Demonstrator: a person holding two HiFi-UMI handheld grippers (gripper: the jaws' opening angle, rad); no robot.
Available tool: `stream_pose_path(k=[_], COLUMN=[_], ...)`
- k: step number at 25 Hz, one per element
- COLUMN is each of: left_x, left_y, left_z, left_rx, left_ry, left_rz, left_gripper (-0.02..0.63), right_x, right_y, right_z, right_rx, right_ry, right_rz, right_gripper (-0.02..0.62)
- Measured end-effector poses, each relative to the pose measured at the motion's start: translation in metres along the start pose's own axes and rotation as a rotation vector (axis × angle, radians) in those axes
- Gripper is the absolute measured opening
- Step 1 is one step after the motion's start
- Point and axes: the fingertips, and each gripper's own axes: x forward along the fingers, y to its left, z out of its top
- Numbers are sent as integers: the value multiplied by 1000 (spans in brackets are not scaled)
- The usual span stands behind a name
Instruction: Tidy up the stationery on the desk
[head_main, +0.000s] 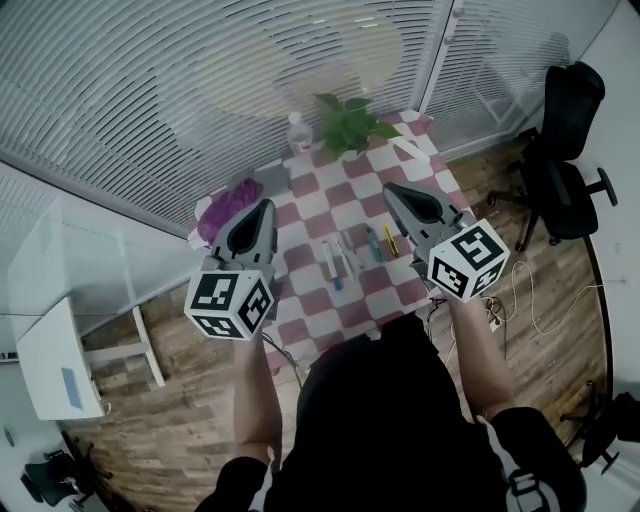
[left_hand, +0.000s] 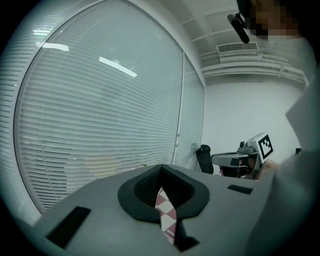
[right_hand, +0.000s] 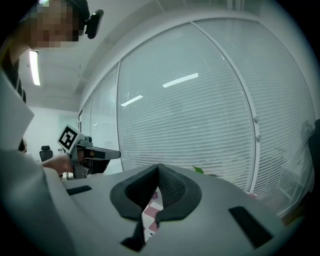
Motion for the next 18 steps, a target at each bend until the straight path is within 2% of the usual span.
stream_pose_path(k=[12, 18], left_x=[5, 20], left_y=[-7, -16], left_z=[-8, -5], left_rx=[-34, -67], left_ry=[14, -17], left_rz=[-43, -77], left_gripper=[32, 32], right_x=[-2, 2], right_y=[2, -6], right_z=[3, 4], right_rx=[-1, -27], right_ry=[-11, -8], right_rz=[24, 42], right_gripper=[20, 20])
